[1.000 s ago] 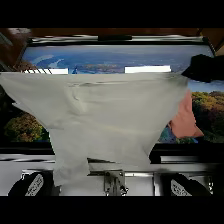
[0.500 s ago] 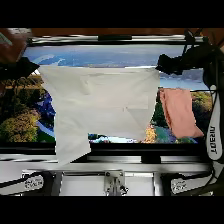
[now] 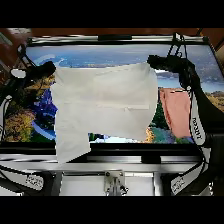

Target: Fold the shirts.

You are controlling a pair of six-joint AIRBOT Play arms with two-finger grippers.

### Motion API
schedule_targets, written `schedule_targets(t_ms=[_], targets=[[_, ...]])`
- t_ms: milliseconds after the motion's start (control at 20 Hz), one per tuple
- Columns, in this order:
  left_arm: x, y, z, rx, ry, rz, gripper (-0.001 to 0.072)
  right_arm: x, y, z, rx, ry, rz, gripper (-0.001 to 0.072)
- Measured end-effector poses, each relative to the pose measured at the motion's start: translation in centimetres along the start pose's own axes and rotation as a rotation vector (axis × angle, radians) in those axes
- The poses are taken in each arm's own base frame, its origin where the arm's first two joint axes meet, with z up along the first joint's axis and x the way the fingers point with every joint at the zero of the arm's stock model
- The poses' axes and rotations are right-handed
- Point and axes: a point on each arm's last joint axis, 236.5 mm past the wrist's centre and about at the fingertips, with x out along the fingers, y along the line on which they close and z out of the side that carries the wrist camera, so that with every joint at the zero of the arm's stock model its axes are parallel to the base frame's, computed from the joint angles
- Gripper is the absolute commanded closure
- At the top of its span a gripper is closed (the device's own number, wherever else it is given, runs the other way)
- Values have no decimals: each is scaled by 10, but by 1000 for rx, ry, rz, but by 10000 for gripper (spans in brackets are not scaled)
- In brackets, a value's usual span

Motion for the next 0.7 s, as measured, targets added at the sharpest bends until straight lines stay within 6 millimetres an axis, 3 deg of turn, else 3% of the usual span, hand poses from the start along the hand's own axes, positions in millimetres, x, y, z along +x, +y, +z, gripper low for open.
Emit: schedule_targets(t_ms=[350,550,700], targets=[[34,23,-42,-17,72,36,679,28,-31,-52,45,144,-46,664],[36,27,-53,-5,115,29,679,23,-35,-78,58,258,-46,664],[29,31,-68,0,203,-2,680,9,-33,-90,59,338,-42,665]])
